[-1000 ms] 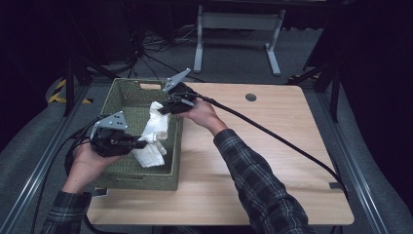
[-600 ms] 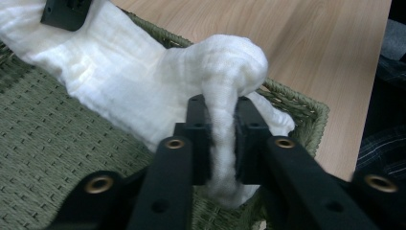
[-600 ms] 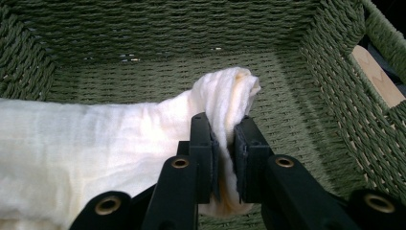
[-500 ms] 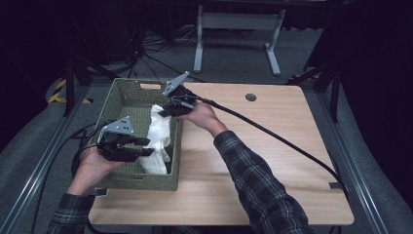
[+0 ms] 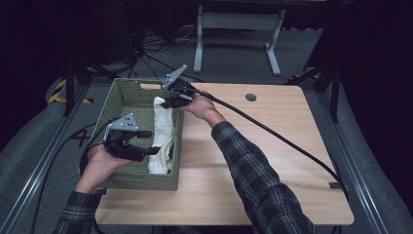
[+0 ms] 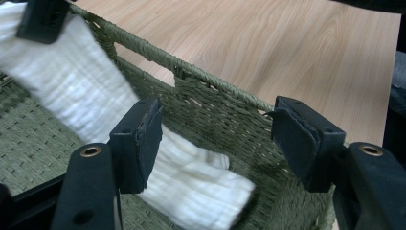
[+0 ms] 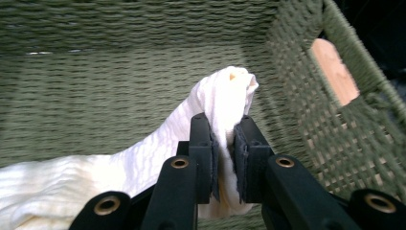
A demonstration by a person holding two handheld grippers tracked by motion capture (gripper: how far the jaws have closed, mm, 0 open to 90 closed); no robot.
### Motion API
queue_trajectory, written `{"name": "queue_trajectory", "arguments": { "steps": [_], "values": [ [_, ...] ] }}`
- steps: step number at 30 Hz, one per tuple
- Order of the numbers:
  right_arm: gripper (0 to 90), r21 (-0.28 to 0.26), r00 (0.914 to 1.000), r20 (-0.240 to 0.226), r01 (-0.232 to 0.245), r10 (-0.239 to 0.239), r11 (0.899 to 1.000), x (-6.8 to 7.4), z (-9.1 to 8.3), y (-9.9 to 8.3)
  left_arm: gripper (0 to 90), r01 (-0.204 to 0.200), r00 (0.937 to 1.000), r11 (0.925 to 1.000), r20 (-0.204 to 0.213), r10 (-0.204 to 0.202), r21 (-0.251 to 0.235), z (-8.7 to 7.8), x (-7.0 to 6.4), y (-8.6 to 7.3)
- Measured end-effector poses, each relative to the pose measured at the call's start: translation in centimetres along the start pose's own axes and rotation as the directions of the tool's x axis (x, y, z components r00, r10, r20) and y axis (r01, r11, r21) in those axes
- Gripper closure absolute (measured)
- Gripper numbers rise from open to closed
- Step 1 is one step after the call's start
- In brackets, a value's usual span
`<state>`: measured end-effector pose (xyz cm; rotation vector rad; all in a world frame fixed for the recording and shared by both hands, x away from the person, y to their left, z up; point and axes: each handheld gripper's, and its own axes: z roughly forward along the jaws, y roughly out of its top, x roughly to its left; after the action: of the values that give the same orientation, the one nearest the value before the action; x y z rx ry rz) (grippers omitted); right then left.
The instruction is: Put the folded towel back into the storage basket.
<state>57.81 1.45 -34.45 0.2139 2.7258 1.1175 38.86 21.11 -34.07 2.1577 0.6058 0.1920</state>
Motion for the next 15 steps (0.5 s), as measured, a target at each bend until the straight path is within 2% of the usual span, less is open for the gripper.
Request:
{"name": "queue_trajectory", "arguments": {
  "steps": [2,5,7,9,13,15],
  "values": [
    [77.8,0.003,0.9998,0.012,-0.014,0.014,1.000,-0.4,0.3,-0.2,35.2,0.004,1.0000,0.9999,-0.001,-0.004,-0.011,0.1,0.2,-0.1],
    [58.1,-0.019,0.9976,0.052,-0.045,0.046,0.999,-0.9,0.3,-0.4,34.3,0.010,0.9999,0.9998,-0.011,-0.010,-0.019,0.1,0.3,0.0],
    [52.4,-0.038,0.9962,0.061,-0.059,0.061,0.998,-1.1,-0.2,-0.3,33.9,0.022,0.9997,0.9995,-0.013,-0.022,-0.023,0.1,0.2,0.1],
    [49.9,-0.044,0.9949,0.068,-0.072,0.075,0.996,-1.1,-0.8,-0.3,32.8,0.021,0.9997,0.9994,-0.015,-0.022,-0.027,0.3,0.2,0.4],
    [48.2,-0.065,0.9947,0.049,-0.087,0.091,0.994,-1.0,-2.1,-0.6,32.1,0.025,0.9995,0.9988,-0.017,-0.026,-0.042,0.7,-0.1,1.0],
    [46.3,-0.083,0.9933,0.030,-0.109,0.112,0.991,-1.0,-3.7,-1.2,30.0,0.038,0.9990,0.9984,-0.021,-0.039,-0.043,1.4,-0.4,1.7]
  ]
}}
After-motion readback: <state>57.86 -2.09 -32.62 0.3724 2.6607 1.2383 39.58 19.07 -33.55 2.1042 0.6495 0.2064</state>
